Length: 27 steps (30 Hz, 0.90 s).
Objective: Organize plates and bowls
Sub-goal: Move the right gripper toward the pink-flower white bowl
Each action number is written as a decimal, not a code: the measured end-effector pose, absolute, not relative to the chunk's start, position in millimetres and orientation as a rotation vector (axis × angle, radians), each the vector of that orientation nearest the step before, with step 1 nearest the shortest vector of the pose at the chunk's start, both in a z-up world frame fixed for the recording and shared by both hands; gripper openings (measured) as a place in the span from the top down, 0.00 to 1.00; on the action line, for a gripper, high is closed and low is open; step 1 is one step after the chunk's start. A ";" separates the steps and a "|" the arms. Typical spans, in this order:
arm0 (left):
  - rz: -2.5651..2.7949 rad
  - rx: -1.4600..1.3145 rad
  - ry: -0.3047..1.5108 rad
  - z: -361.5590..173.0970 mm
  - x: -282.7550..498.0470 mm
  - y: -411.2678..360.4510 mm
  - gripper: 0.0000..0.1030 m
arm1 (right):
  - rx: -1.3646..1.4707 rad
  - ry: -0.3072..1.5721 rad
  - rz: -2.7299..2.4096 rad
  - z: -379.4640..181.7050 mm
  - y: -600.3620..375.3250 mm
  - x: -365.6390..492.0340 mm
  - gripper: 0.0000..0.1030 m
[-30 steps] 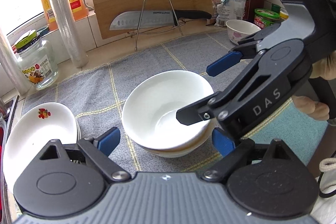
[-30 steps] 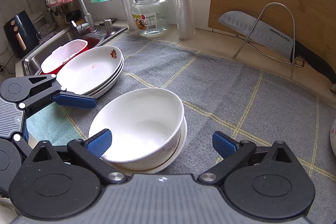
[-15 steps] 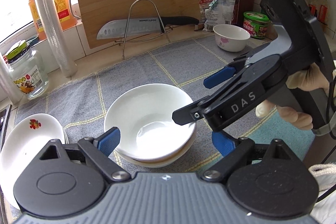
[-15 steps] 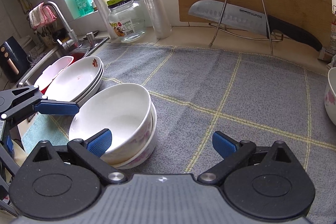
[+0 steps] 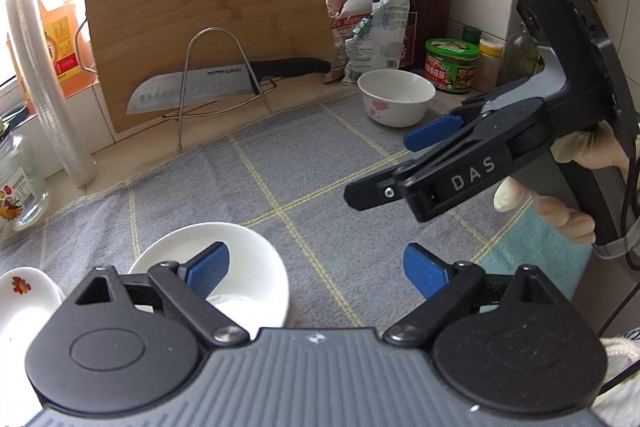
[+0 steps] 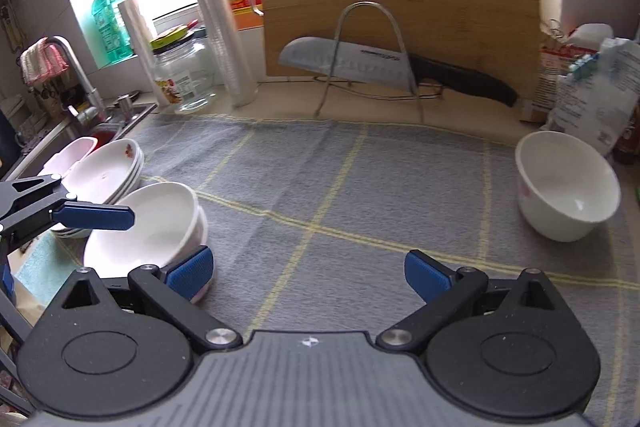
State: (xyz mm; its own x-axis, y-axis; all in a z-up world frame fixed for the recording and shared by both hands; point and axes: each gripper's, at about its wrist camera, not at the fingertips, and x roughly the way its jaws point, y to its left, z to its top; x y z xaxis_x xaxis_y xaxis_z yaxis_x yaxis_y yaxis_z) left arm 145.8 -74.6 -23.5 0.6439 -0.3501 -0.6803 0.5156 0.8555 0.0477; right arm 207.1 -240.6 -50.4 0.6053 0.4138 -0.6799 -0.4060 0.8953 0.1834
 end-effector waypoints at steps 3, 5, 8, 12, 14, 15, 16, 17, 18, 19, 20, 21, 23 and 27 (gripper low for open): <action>-0.510 0.239 0.721 -25.5 152.7 -91.5 0.09 | -0.003 0.777 0.375 -53.4 -272.2 208.3 0.00; -0.515 0.223 0.730 -27.1 159.7 -103.0 0.09 | -0.036 0.768 0.303 -57.8 -289.7 209.7 0.00; -0.513 0.201 0.741 -29.9 172.7 -120.3 0.09 | -0.159 0.755 0.185 -69.3 -309.6 210.1 0.00; -0.508 0.214 0.744 -31.3 188.2 -147.0 0.09 | -0.241 0.777 0.149 -86.1 -332.4 213.5 0.00; -0.515 0.215 0.744 -31.4 195.6 -159.9 0.09 | -0.228 0.784 0.158 -91.2 -341.8 216.1 0.00; -0.516 0.212 0.751 -31.8 199.9 -165.7 0.09 | -0.215 0.789 0.164 -93.4 -346.3 217.8 0.00; -0.520 0.208 0.758 -32.5 204.6 -172.0 0.09 | -0.205 0.793 0.165 -95.5 -349.6 220.1 0.00; -0.522 0.204 0.764 -33.1 208.5 -178.4 0.09 | -0.198 0.797 0.167 -97.9 -351.5 223.4 0.00; -0.524 0.200 0.771 -33.9 213.0 -184.5 0.09 | -0.193 0.799 0.170 -99.7 -353.5 224.0 0.00; -0.527 0.195 0.776 -34.3 216.5 -189.0 0.09 | -0.185 0.800 0.174 -101.5 -356.5 226.2 0.00; -0.528 0.187 0.784 -35.0 221.5 -195.0 0.09 | -0.179 0.804 0.178 -103.2 -359.5 228.6 0.00; -0.526 0.178 0.790 -35.6 226.1 -199.7 0.09 | -0.173 0.809 0.184 -105.4 -362.4 231.0 0.00; -0.521 0.158 0.807 -36.3 236.6 -207.6 0.09 | -0.157 0.810 0.201 -108.5 -367.8 235.9 0.00; -0.514 0.137 0.810 -34.1 254.9 -222.3 0.09 | -0.143 0.803 0.232 -109.7 -373.6 245.1 0.00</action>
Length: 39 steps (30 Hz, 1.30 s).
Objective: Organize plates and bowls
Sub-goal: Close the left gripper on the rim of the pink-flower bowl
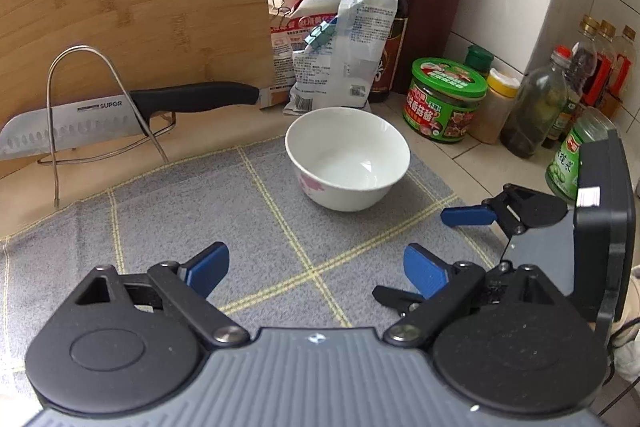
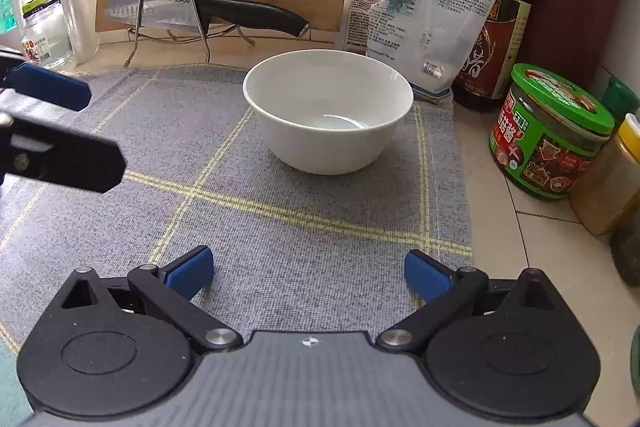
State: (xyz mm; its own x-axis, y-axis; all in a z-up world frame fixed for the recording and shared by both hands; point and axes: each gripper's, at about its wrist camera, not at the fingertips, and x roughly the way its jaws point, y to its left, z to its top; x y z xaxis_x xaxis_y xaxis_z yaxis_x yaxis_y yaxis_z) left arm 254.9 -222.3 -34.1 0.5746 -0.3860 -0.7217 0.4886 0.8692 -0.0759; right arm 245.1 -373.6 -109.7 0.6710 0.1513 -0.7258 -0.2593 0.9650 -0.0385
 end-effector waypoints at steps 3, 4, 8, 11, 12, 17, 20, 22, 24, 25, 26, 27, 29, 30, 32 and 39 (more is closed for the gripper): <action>-0.508 0.129 0.817 -34.2 270.6 -233.2 0.09 | -0.144 0.795 0.255 -111.2 -374.3 251.3 0.00; -0.507 0.123 0.822 -34.5 276.3 -236.4 0.09 | -0.145 0.792 0.262 -111.5 -374.2 253.3 0.00; -0.507 0.102 0.839 -37.7 297.8 -249.4 0.09 | -0.146 0.777 0.276 -112.8 -374.4 260.1 0.00; -0.506 0.090 0.848 -40.8 311.5 -256.7 0.09 | -0.148 0.772 0.282 -113.0 -375.4 265.5 0.00; -0.505 0.086 0.851 -42.0 315.4 -258.3 0.09 | -0.148 0.772 0.281 -113.0 -375.4 266.6 0.00; -0.509 0.072 0.876 -49.4 333.7 -266.9 0.09 | -0.149 0.769 0.279 -111.6 -375.6 276.4 0.00; -0.520 0.074 0.888 -52.9 341.7 -272.5 0.09 | -0.149 0.751 0.264 -108.9 -377.3 281.8 0.00; -0.525 0.073 0.893 -55.0 346.3 -276.7 0.09 | -0.139 0.741 0.261 -107.0 -379.9 285.6 0.00; -0.535 0.072 0.897 -56.9 349.7 -280.0 0.09 | -0.134 0.729 0.256 -105.0 -381.8 289.8 0.00; -0.539 0.072 0.897 -57.6 351.0 -281.5 0.09 | -0.134 0.723 0.257 -104.0 -382.2 291.3 0.00; -0.545 0.074 0.898 -58.3 352.2 -283.0 0.09 | -0.135 0.718 0.257 -103.3 -382.1 292.3 0.00; -0.550 0.075 0.902 -58.9 353.6 -284.6 0.09 | -0.138 0.711 0.258 -102.5 -382.0 293.4 0.00; -0.561 0.074 0.906 -59.9 355.9 -287.3 0.11 | -0.139 0.703 0.267 -101.7 -381.1 295.1 0.00; -0.566 0.074 0.908 -60.3 357.1 -288.6 0.11 | -0.140 0.701 0.272 -101.8 -380.3 296.4 0.00; -0.577 0.081 0.909 -61.3 358.7 -291.3 0.11 | -0.143 0.691 0.282 -102.1 -379.1 297.7 0.00; -0.594 0.088 0.913 -63.6 363.4 -296.5 0.13 | -0.146 0.658 0.279 -100.1 -377.3 301.3 0.01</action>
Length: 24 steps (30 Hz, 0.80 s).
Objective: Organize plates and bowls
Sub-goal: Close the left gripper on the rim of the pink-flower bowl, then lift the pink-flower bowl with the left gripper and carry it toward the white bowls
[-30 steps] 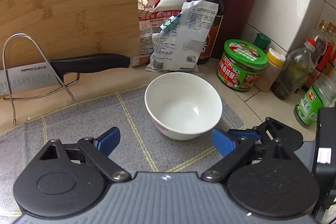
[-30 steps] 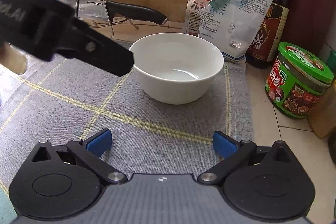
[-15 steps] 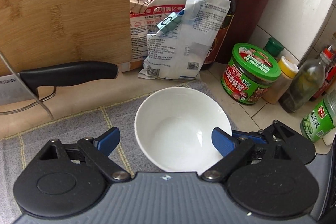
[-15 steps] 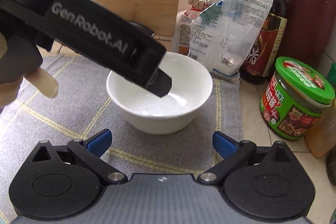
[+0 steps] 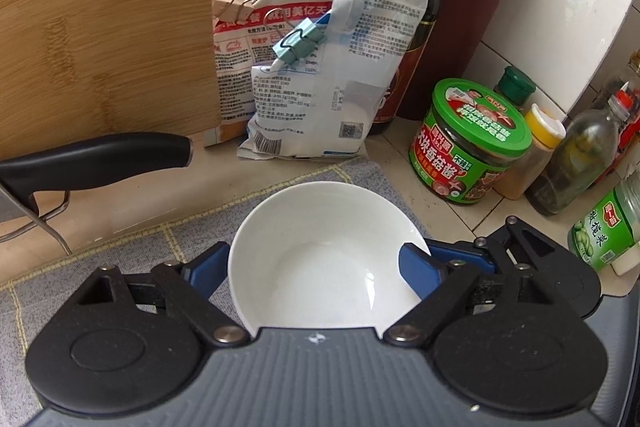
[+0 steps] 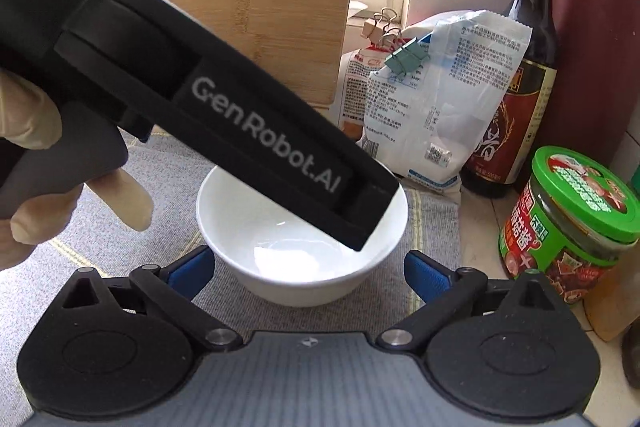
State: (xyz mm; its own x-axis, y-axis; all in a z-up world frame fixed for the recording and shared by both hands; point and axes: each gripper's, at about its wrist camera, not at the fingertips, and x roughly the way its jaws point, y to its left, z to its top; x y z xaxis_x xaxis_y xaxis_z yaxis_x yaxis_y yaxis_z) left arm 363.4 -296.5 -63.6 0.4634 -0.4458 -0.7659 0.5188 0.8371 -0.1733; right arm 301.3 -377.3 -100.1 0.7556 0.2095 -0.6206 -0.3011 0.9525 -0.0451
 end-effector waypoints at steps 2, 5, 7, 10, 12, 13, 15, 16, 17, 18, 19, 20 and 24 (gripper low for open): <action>-0.601 0.089 0.914 -64.1 364.3 -297.4 0.14 | -0.144 0.648 0.279 -98.8 -377.6 300.8 0.02; -0.603 0.096 0.915 -64.9 365.0 -299.0 0.16 | -0.140 0.644 0.289 -98.3 -378.5 303.1 0.06; -0.603 0.097 0.913 -65.1 365.5 -299.3 0.16 | -0.142 0.640 0.298 -98.4 -377.8 303.1 0.09; -0.606 0.095 0.913 -65.5 366.4 -299.0 0.16 | -0.149 0.636 0.297 -98.2 -375.7 301.9 0.10; -0.607 0.097 0.912 -65.5 367.0 -299.3 0.16 | -0.148 0.637 0.297 -98.4 -375.6 302.0 0.10; -0.607 0.098 0.912 -65.5 367.4 -299.5 0.16 | -0.148 0.636 0.297 -98.4 -375.3 302.2 0.09; -0.610 0.098 0.914 -65.8 368.1 -300.0 0.16 | -0.154 0.635 0.296 -98.5 -374.2 301.8 0.09; -0.611 0.098 0.914 -65.7 368.3 -300.2 0.16 | -0.155 0.634 0.295 -98.6 -373.8 301.8 0.09; -0.611 0.099 0.913 -65.4 368.1 -300.5 0.16 | -0.155 0.635 0.294 -98.5 -373.9 301.2 0.09; -0.611 0.099 0.913 -65.2 368.2 -300.6 0.16 | -0.154 0.635 0.294 -98.3 -374.0 300.5 0.09; -0.611 0.099 0.913 -65.1 368.3 -300.7 0.16 | -0.154 0.635 0.293 -98.3 -373.9 300.2 0.09; -0.611 0.100 0.913 -64.9 368.1 -300.5 0.17 | -0.154 0.636 0.293 -98.0 -373.9 299.6 0.09; -0.613 0.103 0.913 -64.5 366.8 -299.2 0.19 | -0.161 0.637 0.290 -97.4 -373.4 298.7 0.09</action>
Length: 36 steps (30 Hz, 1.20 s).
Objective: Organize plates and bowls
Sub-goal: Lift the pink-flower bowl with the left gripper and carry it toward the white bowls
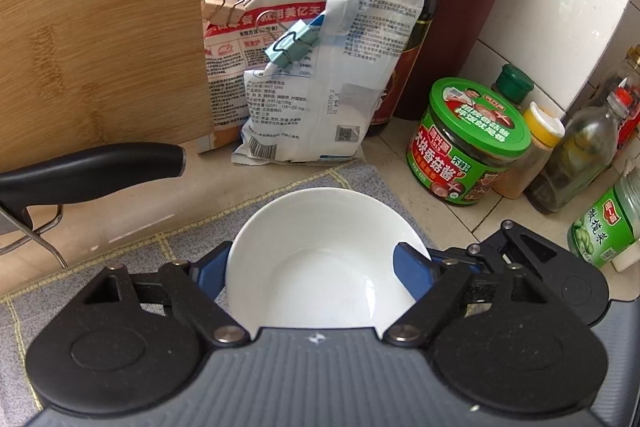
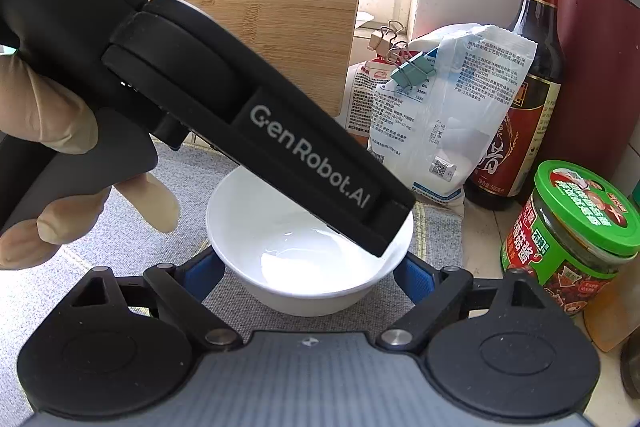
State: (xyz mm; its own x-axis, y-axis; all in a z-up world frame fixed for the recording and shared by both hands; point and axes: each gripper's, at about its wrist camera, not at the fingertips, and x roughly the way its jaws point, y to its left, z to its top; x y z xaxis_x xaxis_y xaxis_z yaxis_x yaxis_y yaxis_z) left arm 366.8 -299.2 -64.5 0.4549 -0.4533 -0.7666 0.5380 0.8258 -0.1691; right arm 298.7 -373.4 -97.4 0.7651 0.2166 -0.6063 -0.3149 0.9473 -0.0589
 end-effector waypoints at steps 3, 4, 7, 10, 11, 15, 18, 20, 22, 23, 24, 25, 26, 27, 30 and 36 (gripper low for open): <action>-0.613 0.105 0.910 -62.9 363.2 -298.1 0.19 | -0.176 0.638 0.290 -96.1 -371.5 298.0 0.09; -0.613 0.104 0.909 -62.0 361.8 -297.5 0.19 | -0.180 0.637 0.290 -95.3 -371.1 297.1 0.10; -0.611 0.096 0.906 -57.5 356.5 -294.8 0.19 | -0.188 0.635 0.296 -91.5 -370.3 293.8 0.09; -0.606 0.098 0.901 -50.0 348.8 -292.3 0.19 | -0.195 0.637 0.305 -86.6 -368.8 289.6 0.09; -0.606 0.101 0.899 -47.5 345.9 -291.4 0.19 | -0.195 0.640 0.308 -84.9 -368.3 288.0 0.09; -0.587 0.096 0.901 -38.7 335.2 -283.9 0.19 | -0.182 0.652 0.331 -77.2 -366.2 281.0 0.09; -0.583 0.089 0.898 -32.6 326.8 -277.5 0.19 | -0.182 0.654 0.347 -72.2 -362.3 274.0 0.09; -0.580 0.087 0.891 -27.3 319.4 -272.7 0.19 | -0.186 0.654 0.356 -68.4 -359.3 269.4 0.09; -0.571 0.083 0.888 -22.3 312.1 -267.1 0.19 | -0.192 0.652 0.367 -64.6 -354.5 263.0 0.09; -0.567 0.081 0.886 -19.9 308.7 -264.3 0.19 | -0.194 0.651 0.372 -62.9 -352.3 260.2 0.09; -0.562 0.077 0.885 -17.2 304.9 -261.0 0.19 | -0.195 0.650 0.378 -60.7 -349.7 256.4 0.09; -0.558 0.076 0.885 -14.6 301.1 -257.5 0.19 | -0.196 0.649 0.383 -58.8 -347.2 253.6 0.09; -0.555 0.075 0.883 -12.0 297.2 -254.0 0.19 | -0.197 0.649 0.390 -56.6 -343.8 250.2 0.09; -0.552 0.074 0.881 -9.7 293.0 -249.5 0.19 | -0.199 0.649 0.396 -54.5 -340.5 247.0 0.09; -0.543 0.069 0.876 -3.7 280.8 -235.0 0.19 | -0.210 0.643 0.411 -48.5 -328.4 236.0 0.09; -0.524 0.067 0.864 5.3 254.7 -199.1 0.19 | -0.209 0.642 0.442 -38.8 -299.0 212.6 0.09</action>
State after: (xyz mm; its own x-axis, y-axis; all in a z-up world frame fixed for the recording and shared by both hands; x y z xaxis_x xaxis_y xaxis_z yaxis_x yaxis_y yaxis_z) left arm 254.7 -199.1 5.3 0.5320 -0.4120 -0.7397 0.4651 0.8722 -0.1513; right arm 212.6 -299.0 -38.8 0.7127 0.3319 -0.6180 -0.4587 0.8870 -0.0526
